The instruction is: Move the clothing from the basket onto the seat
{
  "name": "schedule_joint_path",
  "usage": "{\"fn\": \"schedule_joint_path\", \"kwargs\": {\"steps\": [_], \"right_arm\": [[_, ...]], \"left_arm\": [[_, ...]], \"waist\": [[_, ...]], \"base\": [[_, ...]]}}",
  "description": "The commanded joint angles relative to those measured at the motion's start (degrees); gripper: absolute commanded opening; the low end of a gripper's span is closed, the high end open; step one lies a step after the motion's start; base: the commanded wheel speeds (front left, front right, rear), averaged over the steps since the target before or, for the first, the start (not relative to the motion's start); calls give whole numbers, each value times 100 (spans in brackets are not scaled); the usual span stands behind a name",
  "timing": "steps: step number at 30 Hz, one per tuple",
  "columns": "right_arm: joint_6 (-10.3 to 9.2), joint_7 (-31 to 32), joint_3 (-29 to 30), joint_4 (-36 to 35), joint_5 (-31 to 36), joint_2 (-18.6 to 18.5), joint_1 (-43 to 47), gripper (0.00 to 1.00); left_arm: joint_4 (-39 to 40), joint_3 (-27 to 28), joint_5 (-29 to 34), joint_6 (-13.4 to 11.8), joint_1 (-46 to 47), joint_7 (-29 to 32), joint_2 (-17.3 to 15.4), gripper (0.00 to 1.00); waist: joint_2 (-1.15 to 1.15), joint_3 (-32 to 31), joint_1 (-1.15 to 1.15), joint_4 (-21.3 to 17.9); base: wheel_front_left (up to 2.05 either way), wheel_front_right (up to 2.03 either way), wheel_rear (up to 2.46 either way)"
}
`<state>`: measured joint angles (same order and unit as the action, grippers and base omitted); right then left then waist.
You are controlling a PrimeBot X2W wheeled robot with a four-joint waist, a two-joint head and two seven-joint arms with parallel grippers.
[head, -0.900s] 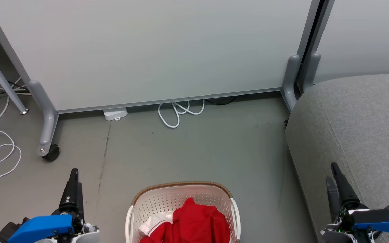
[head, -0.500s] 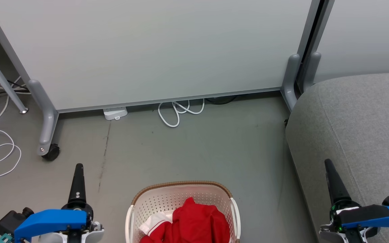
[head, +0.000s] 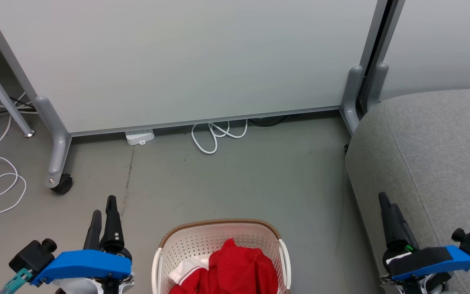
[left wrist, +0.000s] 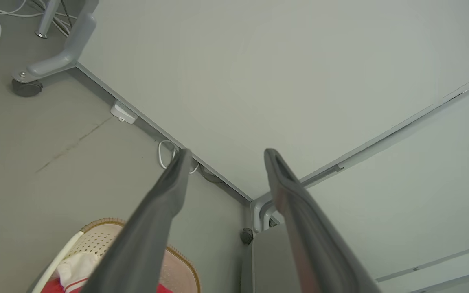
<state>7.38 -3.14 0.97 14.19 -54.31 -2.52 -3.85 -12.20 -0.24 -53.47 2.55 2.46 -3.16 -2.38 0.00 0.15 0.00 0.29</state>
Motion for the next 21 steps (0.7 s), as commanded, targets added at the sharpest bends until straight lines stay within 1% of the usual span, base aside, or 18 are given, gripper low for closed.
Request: {"fn": "schedule_joint_path", "kwargs": {"steps": [1, 2, 10, 21], "right_arm": [[7, -66, -32, -91, 293, -33, -80, 100], [8, -105, -51, -98, 465, -34, -81, 100], [9, -254, -137, -107, 1098, -36, -76, 100], [10, -441, -240, -97, 1898, -39, -90, 100]], "left_arm": [[82, -45, 306, -17, 81, -68, -59, 100], [77, -82, 518, -23, 80, -104, -76, 100], [74, -290, 1286, -5, 84, -252, -183, 100], [66, -448, 2025, -14, 115, -434, -272, 100]], "waist": [[0, 0, 0, 2], [0, 1, 0, 2], [0, 6, 0, -1], [0, 40, 0, -7]], "base": [[0, 0, 0], [0, 0, 0], [0, 0, 0], [0, 0, 0]]}}
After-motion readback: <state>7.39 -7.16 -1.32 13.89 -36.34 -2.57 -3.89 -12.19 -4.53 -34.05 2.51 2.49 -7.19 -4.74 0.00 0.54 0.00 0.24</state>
